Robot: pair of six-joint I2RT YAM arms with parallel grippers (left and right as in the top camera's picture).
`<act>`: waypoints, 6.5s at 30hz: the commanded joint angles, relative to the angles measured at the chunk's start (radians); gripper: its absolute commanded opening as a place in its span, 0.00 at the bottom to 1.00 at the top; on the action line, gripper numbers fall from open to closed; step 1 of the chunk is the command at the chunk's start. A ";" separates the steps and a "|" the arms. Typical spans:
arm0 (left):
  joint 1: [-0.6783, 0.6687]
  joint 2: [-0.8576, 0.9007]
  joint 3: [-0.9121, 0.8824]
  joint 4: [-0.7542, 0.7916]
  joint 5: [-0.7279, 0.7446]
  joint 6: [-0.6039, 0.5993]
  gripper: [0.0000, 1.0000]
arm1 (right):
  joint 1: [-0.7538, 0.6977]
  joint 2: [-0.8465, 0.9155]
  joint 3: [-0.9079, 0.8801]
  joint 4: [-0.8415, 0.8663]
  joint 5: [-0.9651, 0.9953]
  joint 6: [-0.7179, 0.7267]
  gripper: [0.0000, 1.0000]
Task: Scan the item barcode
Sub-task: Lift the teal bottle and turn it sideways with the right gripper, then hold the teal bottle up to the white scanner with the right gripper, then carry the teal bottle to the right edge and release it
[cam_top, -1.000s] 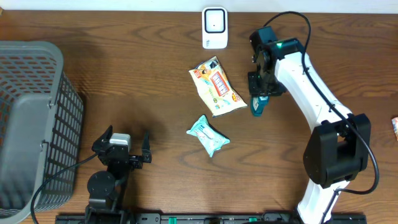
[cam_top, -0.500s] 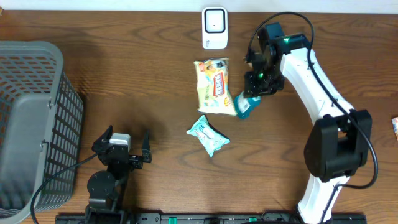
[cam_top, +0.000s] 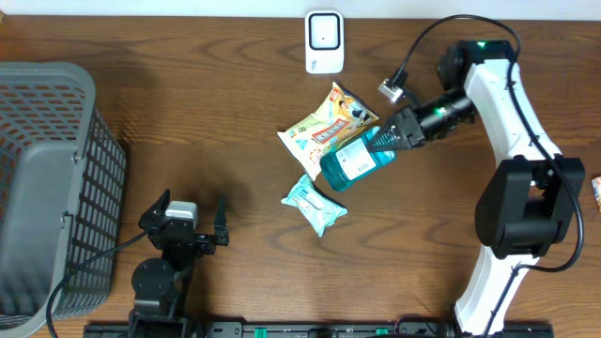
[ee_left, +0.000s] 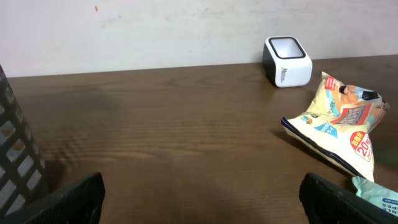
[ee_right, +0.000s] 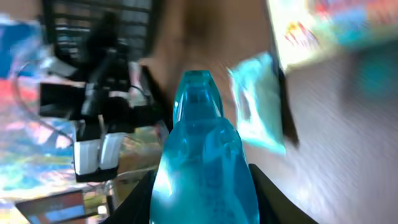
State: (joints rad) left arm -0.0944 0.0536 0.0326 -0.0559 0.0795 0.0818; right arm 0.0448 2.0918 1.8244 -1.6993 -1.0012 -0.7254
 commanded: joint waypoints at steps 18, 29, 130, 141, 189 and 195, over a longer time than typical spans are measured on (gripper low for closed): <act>0.003 -0.004 -0.016 -0.034 0.014 -0.002 1.00 | 0.043 -0.357 0.019 0.001 -0.261 -0.329 0.01; 0.003 -0.004 -0.016 -0.034 0.014 -0.002 1.00 | 0.126 -0.605 0.019 0.001 -0.219 -0.451 0.01; 0.003 -0.004 -0.016 -0.034 0.014 -0.002 1.00 | 0.604 0.631 0.487 1.883 2.141 -0.252 0.01; 0.003 -0.004 -0.016 -0.034 0.014 -0.002 1.00 | 0.634 0.598 0.487 2.058 2.227 -0.361 0.01; 0.003 -0.004 -0.016 -0.034 0.014 -0.002 1.00 | -0.475 0.246 0.470 0.539 1.218 0.888 0.01; 0.003 -0.004 -0.016 -0.034 0.014 -0.002 1.00 | -0.621 0.265 0.470 0.539 1.104 0.895 0.14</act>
State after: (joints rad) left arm -0.0944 0.0532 0.0326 -0.0563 0.0795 0.0818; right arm -0.5285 2.3707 2.2807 -1.1595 0.2016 0.1432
